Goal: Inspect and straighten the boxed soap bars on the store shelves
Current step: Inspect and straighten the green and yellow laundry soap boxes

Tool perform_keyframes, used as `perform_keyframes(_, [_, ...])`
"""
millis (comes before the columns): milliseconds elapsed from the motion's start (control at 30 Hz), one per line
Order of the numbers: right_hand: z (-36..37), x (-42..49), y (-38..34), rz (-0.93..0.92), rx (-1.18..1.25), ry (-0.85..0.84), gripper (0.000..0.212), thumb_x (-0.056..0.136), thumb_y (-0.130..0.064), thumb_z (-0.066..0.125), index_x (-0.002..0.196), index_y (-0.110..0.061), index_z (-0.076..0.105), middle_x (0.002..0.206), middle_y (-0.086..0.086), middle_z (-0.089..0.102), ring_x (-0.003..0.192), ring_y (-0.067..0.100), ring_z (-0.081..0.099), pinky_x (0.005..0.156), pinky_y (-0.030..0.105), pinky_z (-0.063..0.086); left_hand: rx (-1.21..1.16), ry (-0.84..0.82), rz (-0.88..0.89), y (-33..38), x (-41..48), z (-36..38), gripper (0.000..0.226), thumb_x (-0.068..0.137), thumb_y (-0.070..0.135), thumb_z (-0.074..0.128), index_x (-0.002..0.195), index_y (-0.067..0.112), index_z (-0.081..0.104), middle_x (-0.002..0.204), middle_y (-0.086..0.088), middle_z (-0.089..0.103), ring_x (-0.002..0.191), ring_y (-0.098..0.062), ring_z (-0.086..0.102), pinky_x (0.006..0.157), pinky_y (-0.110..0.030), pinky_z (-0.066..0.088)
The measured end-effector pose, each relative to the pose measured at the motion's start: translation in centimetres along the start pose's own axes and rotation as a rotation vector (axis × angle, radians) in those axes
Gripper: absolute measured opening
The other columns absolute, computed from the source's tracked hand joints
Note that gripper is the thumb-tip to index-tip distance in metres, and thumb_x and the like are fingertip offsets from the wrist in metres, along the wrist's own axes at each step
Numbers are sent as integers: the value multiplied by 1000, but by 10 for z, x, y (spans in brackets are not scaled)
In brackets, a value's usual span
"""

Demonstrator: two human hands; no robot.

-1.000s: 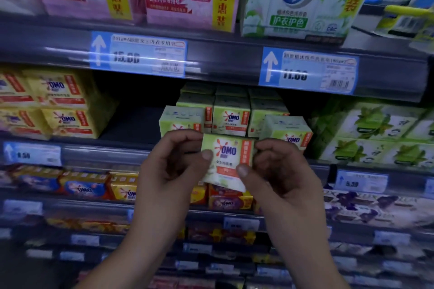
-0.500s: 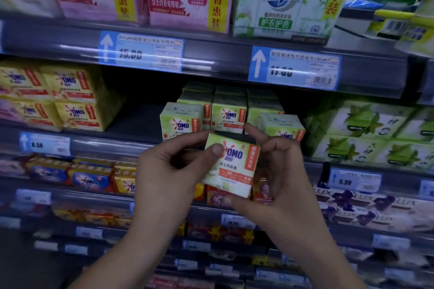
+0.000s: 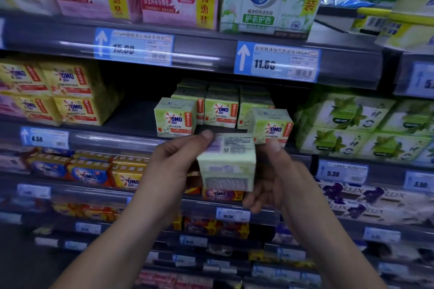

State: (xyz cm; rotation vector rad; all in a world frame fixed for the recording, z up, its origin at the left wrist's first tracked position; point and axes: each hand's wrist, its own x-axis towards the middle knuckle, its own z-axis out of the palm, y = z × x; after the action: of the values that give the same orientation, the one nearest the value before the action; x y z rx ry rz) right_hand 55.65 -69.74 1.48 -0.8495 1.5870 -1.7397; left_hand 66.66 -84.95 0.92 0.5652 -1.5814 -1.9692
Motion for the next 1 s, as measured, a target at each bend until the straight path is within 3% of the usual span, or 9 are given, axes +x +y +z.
perform_keyframes(167, [-4,-5,0,23,-88,-42,58,65,-83,73,106,-42,74,72,-2,75,60,22,73,57,24,57,26,65,-28,-2,0,1,46,74,68,78,80,22,82,86,-8,81,78,-21,78,65,-35,60])
perform_keyframes(333, [-8,-5,2,25,-31,19,58,70,-80,72,105,-34,77,82,18,77,61,25,71,55,27,57,74,-58,-53,-10,-3,-2,58,77,77,61,106,31,81,105,-6,81,99,-23,78,84,-49,64])
perform_keyframes(500, [-10,-2,10,43,-10,126,66,72,-86,63,87,-25,81,63,10,73,44,20,62,41,24,48,159,-230,29,-8,-9,-2,37,76,56,75,111,45,75,108,2,80,94,-20,79,72,-32,65])
perform_keyframes(567, [-9,0,9,86,0,129,65,75,-87,57,88,-29,83,72,12,78,49,21,67,45,26,51,268,-188,160,-9,-12,0,44,69,48,85,111,46,73,103,6,79,85,-15,78,71,-29,64])
perform_keyframes(633, [-10,4,10,136,95,102,50,86,-73,55,91,-33,84,91,11,83,66,23,77,52,29,57,375,-90,296,-8,-14,4,49,61,51,88,107,49,71,95,15,75,74,-5,72,65,-21,59])
perform_keyframes(733, [-12,5,15,167,220,38,42,106,-44,44,111,-21,79,105,15,81,85,31,80,57,28,59,410,-10,407,-7,-15,7,48,58,53,88,102,52,71,97,23,71,78,-4,71,60,-16,56])
perform_keyframes(833, [-14,3,17,159,290,48,42,106,-42,43,124,-14,69,108,19,80,86,31,80,59,29,60,431,-17,457,-7,-14,6,50,63,49,87,111,47,72,102,17,72,76,-3,67,62,-19,56])
perform_keyframes(933, [-16,3,15,87,348,64,48,92,-44,64,129,-14,66,115,18,78,95,32,79,68,32,64,401,-105,398,-10,-12,1,58,71,35,90,124,44,71,119,10,71,100,-11,70,80,-33,63])
perform_keyframes(1000, [-19,2,15,-32,357,83,46,87,-32,76,130,-20,67,120,12,77,105,31,77,75,32,64,337,-192,292,-14,-11,-2,66,78,20,85,135,45,64,130,15,69,114,-13,71,87,-30,62])
